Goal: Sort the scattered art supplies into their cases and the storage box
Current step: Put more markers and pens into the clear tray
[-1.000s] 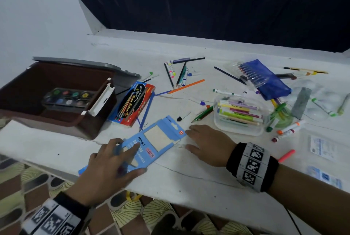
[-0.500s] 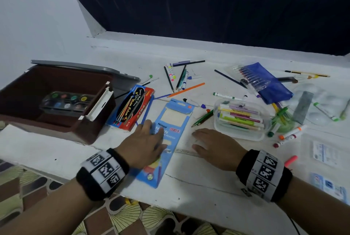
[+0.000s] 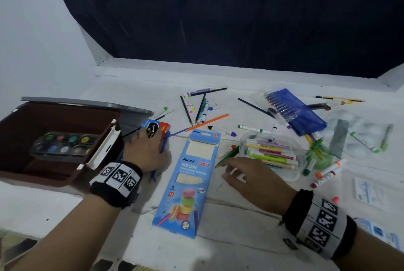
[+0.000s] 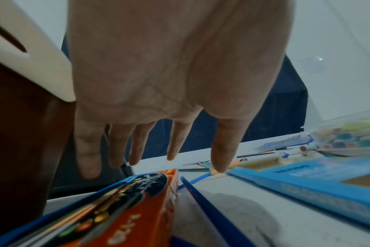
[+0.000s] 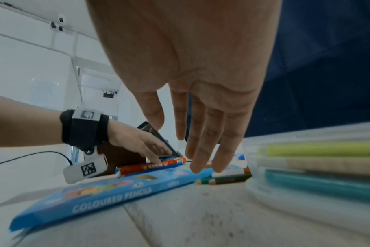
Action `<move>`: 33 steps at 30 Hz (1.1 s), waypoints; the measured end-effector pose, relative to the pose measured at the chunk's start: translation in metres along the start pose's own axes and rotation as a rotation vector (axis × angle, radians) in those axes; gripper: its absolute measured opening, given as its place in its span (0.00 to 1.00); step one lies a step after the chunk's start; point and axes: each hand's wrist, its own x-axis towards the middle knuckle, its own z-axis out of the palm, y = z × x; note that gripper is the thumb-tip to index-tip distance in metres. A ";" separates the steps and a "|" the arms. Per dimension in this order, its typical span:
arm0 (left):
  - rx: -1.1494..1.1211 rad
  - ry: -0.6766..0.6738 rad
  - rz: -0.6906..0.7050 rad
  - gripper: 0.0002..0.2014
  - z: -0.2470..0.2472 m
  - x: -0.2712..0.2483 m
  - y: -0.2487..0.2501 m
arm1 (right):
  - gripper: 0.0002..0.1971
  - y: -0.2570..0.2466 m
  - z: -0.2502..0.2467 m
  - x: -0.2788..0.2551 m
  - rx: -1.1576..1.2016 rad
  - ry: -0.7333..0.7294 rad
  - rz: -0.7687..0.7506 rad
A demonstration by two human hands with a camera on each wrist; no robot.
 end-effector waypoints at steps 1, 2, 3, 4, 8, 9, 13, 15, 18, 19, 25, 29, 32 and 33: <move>0.000 -0.016 -0.016 0.38 -0.001 0.003 0.001 | 0.13 -0.003 -0.004 0.000 0.018 0.035 -0.012; -0.001 -0.033 -0.028 0.39 0.000 0.006 0.001 | 0.10 -0.004 -0.006 0.001 0.042 0.066 -0.018; 0.000 -0.051 -0.038 0.39 0.001 0.009 0.001 | 0.09 -0.004 -0.008 0.001 0.068 0.096 -0.019; 0.006 -0.065 -0.047 0.40 0.003 0.011 0.001 | 0.07 -0.003 -0.010 0.001 0.096 0.124 -0.012; -0.015 -0.030 -0.050 0.37 0.010 0.021 -0.007 | 0.04 0.003 -0.014 0.002 0.222 0.243 0.030; -0.043 -0.025 -0.040 0.36 0.011 0.022 -0.008 | 0.04 0.004 -0.016 0.002 0.254 0.277 0.035; -0.115 0.039 -0.006 0.27 0.013 0.022 -0.010 | 0.04 0.004 -0.034 0.006 0.302 0.354 0.047; -0.149 0.062 -0.003 0.26 0.013 0.021 -0.008 | 0.03 0.005 -0.046 0.009 0.258 0.362 0.030; -0.132 0.081 -0.033 0.25 0.014 0.023 -0.009 | 0.03 0.012 -0.063 0.016 0.142 0.320 0.007; -0.130 0.087 -0.042 0.25 0.014 0.023 -0.010 | 0.03 0.016 -0.068 0.019 0.083 0.296 0.008; -0.124 0.041 -0.027 0.32 0.010 0.019 -0.009 | 0.07 0.053 -0.093 0.050 -0.302 0.188 -0.014; -0.132 0.121 0.017 0.35 -0.002 0.012 0.003 | 0.09 0.082 -0.104 0.077 -0.382 0.177 0.017; -0.186 0.269 0.110 0.35 -0.018 0.007 0.020 | 0.08 0.107 -0.112 0.100 -0.471 0.139 0.042; -0.226 0.307 0.161 0.35 -0.025 0.005 0.027 | 0.07 0.116 -0.115 0.109 -0.515 0.128 0.053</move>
